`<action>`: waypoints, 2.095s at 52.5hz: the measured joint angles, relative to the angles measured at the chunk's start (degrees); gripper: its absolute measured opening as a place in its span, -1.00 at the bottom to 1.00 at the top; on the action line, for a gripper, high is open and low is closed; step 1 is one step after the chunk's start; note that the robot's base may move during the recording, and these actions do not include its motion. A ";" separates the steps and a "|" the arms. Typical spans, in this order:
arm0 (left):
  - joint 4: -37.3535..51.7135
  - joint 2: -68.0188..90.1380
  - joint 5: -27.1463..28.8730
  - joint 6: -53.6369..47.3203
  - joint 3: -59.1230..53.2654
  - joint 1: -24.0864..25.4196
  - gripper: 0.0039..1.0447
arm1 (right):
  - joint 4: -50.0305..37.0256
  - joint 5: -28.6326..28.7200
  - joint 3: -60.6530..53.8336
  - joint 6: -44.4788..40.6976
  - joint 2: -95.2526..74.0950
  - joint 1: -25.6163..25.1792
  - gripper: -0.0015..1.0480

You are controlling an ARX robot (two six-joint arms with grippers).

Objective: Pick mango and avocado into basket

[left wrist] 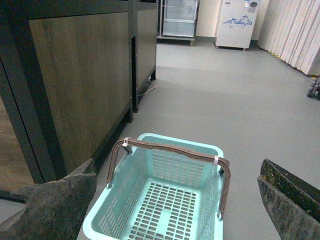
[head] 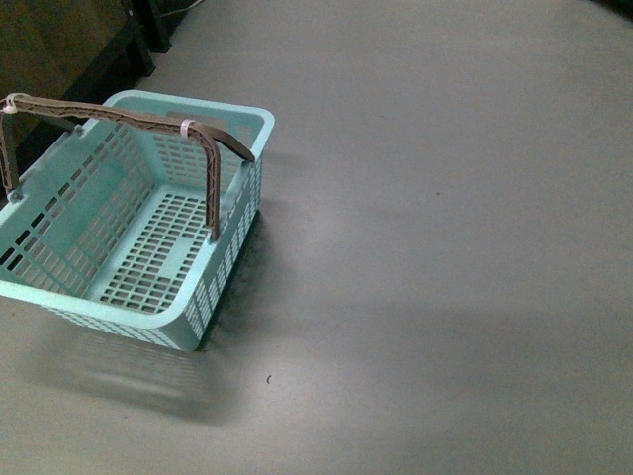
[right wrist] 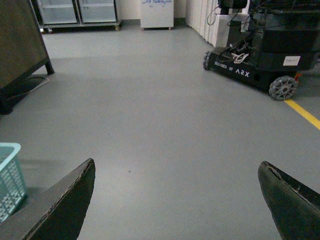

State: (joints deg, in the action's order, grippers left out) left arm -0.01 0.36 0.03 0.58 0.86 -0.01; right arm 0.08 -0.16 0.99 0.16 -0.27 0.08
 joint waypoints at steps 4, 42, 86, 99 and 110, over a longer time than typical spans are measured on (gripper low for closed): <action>0.00 0.00 0.00 0.00 0.00 0.00 0.85 | 0.00 0.02 0.00 0.00 0.00 0.00 0.83; -34.27 32.59 -24.37 28.33 21.09 9.86 0.85 | 0.00 0.15 0.00 -0.02 0.00 0.00 0.83; 21.35 109.04 -6.27 65.44 47.69 5.92 0.85 | 0.00 0.17 0.00 0.00 0.00 0.00 0.83; 21.66 120.89 -3.34 70.23 58.62 4.22 0.85 | 0.00 0.17 0.00 0.00 0.00 0.00 0.83; 22.05 127.69 -2.71 73.61 66.97 0.85 0.85 | 0.00 0.17 0.00 0.00 0.00 0.00 0.83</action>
State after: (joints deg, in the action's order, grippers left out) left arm 22.04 128.05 -2.68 74.19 67.83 0.84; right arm 0.08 0.01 0.99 0.16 -0.27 0.08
